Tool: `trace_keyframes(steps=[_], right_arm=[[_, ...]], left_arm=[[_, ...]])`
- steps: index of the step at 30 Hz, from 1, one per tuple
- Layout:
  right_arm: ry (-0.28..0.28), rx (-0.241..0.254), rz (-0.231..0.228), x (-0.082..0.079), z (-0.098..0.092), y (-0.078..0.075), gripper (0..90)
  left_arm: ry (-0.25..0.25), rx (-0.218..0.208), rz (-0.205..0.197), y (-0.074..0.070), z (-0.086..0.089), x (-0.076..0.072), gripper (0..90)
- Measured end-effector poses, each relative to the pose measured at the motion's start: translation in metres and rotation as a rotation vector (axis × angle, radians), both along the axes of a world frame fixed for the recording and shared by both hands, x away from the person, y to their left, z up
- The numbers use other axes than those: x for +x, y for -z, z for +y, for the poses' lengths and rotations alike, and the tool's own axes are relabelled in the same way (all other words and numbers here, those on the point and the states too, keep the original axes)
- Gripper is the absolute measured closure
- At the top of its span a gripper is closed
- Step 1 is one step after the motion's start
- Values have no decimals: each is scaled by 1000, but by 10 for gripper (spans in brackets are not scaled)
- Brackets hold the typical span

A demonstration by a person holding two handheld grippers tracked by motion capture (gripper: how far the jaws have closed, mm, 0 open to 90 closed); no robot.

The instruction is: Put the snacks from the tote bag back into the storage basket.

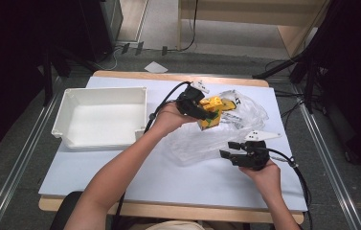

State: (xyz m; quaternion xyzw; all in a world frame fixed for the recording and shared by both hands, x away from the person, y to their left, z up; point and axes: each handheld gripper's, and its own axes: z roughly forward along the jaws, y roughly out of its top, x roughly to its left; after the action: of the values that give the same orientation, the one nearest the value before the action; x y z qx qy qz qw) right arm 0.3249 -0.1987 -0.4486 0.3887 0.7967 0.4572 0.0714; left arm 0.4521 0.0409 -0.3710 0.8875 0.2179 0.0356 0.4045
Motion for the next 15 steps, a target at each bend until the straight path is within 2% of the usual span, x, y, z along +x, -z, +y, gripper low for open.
trace_keyframes(steps=[9,15], right_arm=[[8,-7,-8,-2,1,0,464],[2,-33,-6,-1,3,4,456]], left_arm=[[-3,-10,9,-6,16,-12,529],[-3,-1,6,-7,25,-16,528]])
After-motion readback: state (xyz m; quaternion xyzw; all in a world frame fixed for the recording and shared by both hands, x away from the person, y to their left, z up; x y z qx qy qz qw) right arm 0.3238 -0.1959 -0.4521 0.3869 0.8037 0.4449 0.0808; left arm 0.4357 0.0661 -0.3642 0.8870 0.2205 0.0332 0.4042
